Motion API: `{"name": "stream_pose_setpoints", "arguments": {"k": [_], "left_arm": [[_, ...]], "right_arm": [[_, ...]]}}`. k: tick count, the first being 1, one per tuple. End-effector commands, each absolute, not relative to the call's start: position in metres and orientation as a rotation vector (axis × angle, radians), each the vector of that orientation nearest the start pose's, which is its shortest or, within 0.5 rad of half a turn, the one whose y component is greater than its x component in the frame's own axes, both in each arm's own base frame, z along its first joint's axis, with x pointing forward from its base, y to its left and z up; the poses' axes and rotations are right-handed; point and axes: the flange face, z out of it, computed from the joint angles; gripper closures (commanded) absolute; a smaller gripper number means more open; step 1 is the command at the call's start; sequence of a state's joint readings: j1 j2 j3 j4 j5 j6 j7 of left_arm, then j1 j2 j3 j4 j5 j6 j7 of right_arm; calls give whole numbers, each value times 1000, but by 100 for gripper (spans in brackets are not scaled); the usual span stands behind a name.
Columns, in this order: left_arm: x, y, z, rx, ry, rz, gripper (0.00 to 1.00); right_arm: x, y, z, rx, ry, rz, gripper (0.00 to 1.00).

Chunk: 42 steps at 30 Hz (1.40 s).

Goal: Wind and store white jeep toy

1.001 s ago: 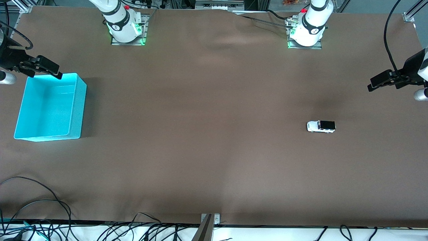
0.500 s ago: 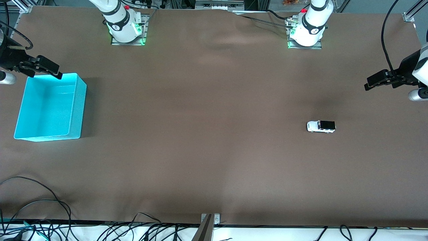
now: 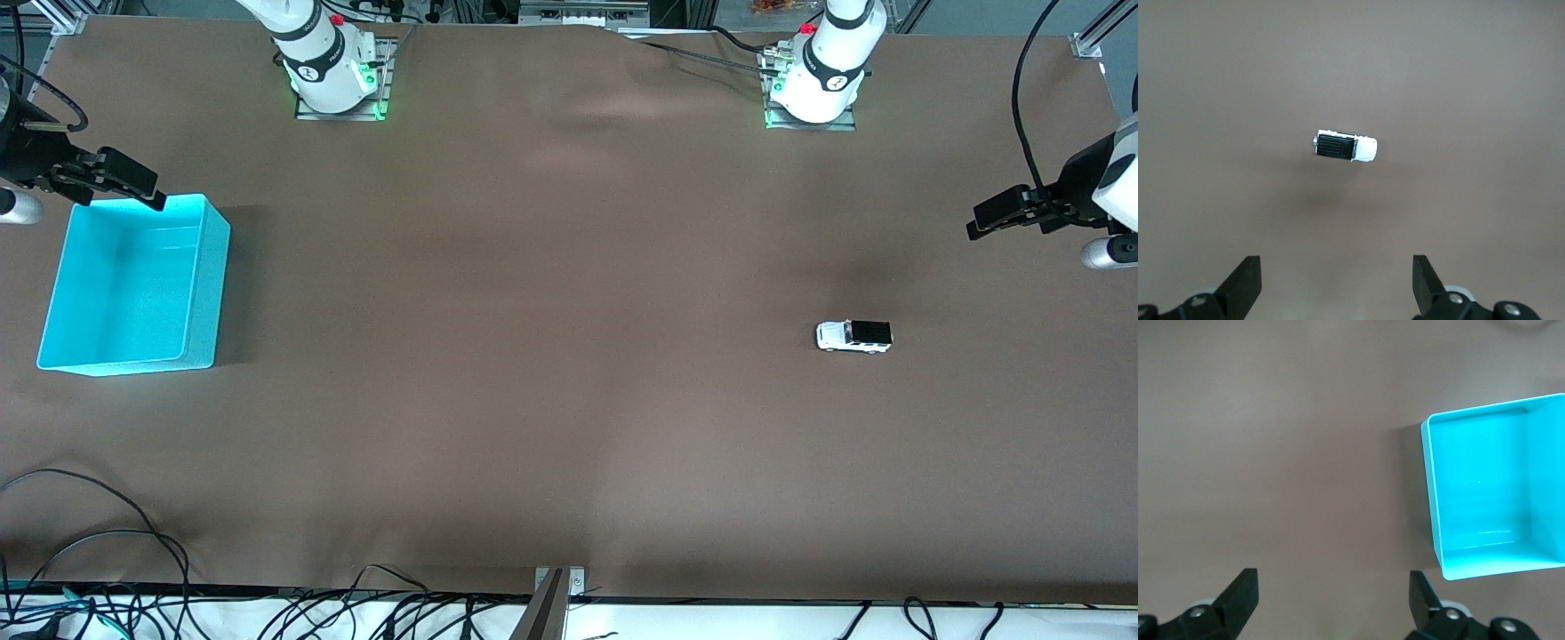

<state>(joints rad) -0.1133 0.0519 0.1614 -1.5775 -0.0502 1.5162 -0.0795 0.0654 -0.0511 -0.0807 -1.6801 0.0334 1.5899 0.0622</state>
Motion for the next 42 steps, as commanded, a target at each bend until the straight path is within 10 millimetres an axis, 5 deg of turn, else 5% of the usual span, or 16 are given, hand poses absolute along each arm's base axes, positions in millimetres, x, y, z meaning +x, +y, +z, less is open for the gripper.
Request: {"name": "stream_pose_setpoints", "arguments": {"k": [1,42], "left_arm": [[561,19,586,-3196,-172,198,0],[566,24,586,-3186,-183,153,0]], "right_arm": [[538,-6,609,-3093,103,58,0],[539,-6,612,-3093,103,49,0]]}}
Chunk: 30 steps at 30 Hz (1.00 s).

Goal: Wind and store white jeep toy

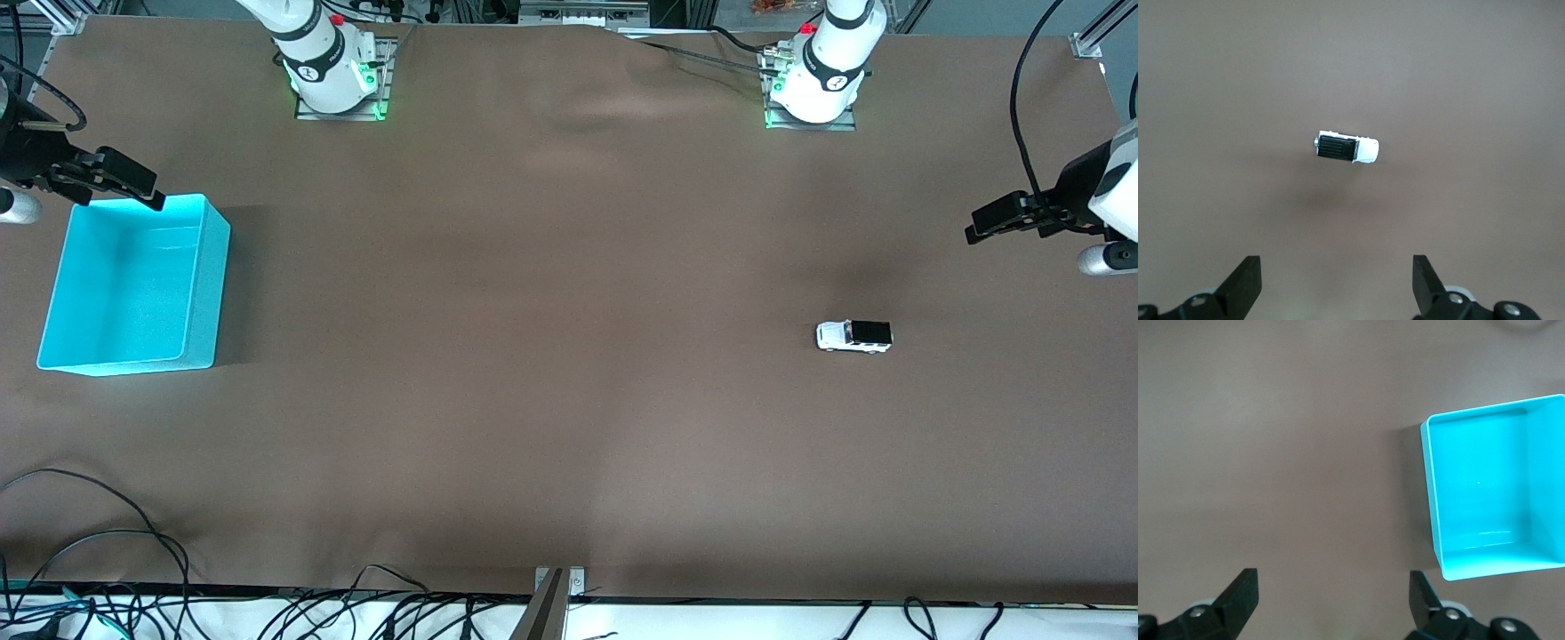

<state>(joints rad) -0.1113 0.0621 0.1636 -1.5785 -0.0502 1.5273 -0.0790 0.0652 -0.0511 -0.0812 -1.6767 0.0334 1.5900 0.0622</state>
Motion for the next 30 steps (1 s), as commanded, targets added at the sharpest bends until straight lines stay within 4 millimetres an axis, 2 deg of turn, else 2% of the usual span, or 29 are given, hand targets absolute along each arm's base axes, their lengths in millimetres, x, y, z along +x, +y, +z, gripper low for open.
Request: {"name": "stream_pose_setpoints", "arguments": {"k": [1,30], "left_arm": [[567,24,585,-3186,-186,153,0],[572,22,584,-3163,-172,122,0]], "right_arm": [[539,-6,612,-3092,106,49,0],[539,-6,612,-3093,103,49,0]]}}
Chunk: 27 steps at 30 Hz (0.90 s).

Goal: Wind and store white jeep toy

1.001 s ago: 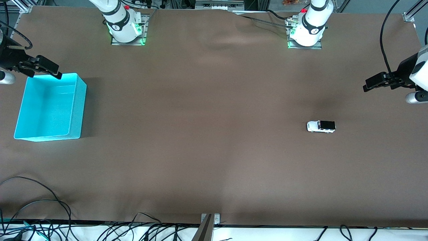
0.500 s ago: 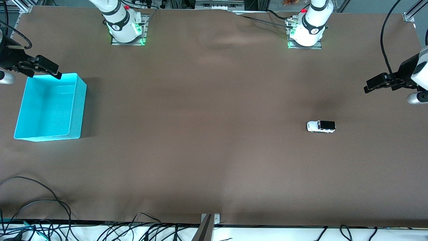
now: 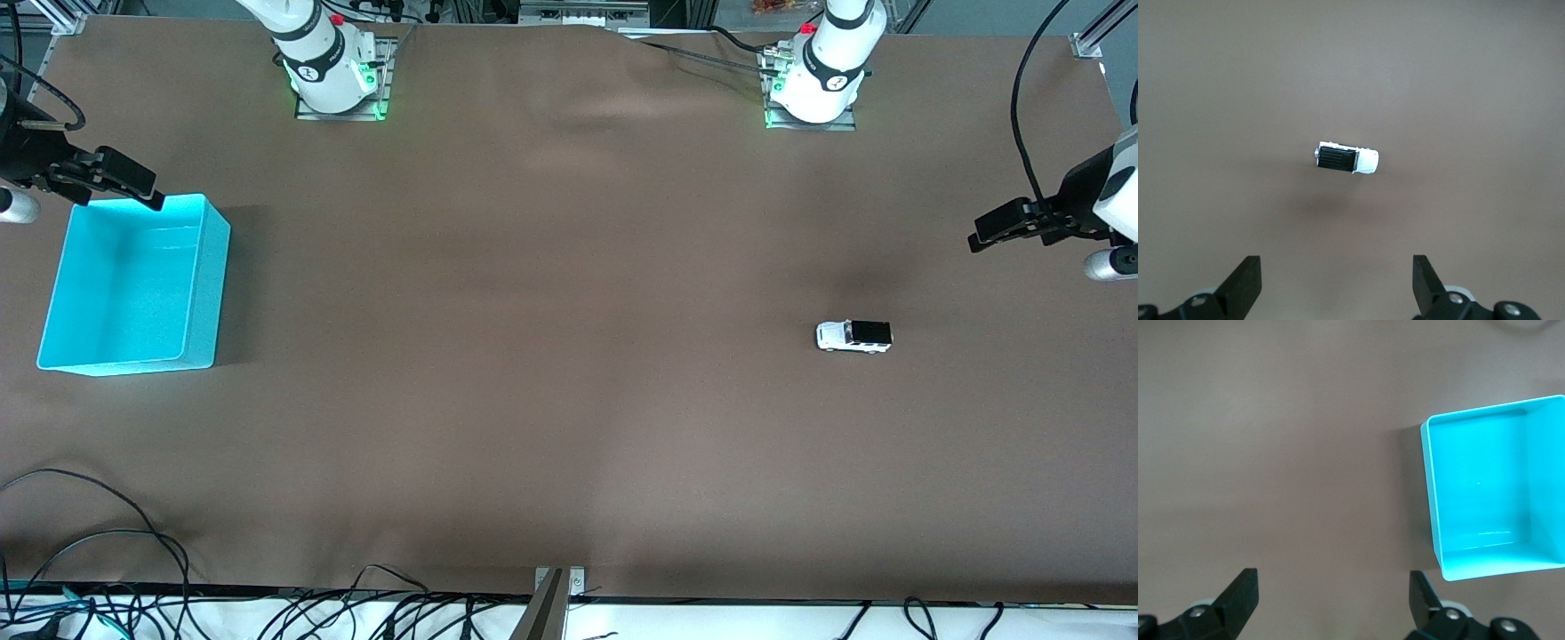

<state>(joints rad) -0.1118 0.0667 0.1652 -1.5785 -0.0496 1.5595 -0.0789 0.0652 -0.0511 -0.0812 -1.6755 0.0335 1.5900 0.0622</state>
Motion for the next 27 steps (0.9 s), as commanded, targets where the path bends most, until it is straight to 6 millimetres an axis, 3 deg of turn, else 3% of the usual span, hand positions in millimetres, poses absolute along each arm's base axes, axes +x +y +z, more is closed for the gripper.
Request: {"name": "stream_pose_setpoints", "arguments": {"k": [1,11,27], "left_arm": [[572,22,584,-3163,-172,120,0],[573,24,589,-3163,-191,108,0],[577,32,573,-3154,-225,168,0]], "right_arm": [[539,-6,612,-3093,103,49,0],[539,-6,612,-3093,103,49,0],[538,-5,613,-3093,98,47,0]]}}
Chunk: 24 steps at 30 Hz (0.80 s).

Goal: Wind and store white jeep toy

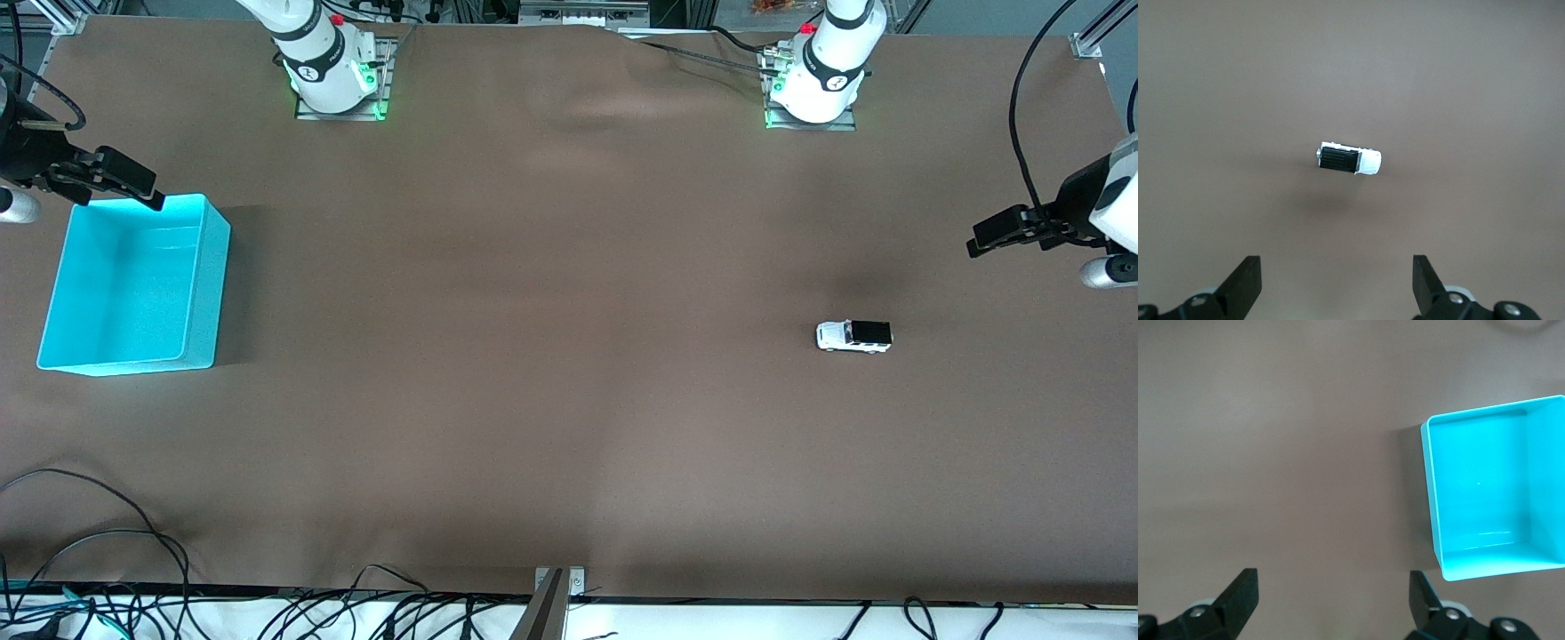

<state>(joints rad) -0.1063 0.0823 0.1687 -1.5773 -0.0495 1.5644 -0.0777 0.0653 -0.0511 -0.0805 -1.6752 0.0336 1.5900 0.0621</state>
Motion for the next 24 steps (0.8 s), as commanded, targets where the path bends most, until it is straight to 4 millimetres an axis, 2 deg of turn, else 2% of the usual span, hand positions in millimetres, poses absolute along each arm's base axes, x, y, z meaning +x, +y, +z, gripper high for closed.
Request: {"name": "stream_pose_setpoints", "arguments": {"k": [1,6,12,15,20,24], "left_arm": [[579,33,569,-3152,-230,177,0],[582,34,560,-3141,-288,201,0],[587,46,545,-3106,-464,244,0],[589,44,540,-3058,-653,254,0],[598,41,516,-2887,-1081,299,0],[603,37,501,-2757,-1311,314,0]], "right_arm": [[538,-4,613,-3094,96,47,0],[538,-4,614,-3093,96,44,0],[538,-3,614,-3094,91,44,0],[537,-3,615,-3094,91,42,0],[537,5,616,-3095,63,37,0],[536,8,617,-3097,53,37,0]]}}
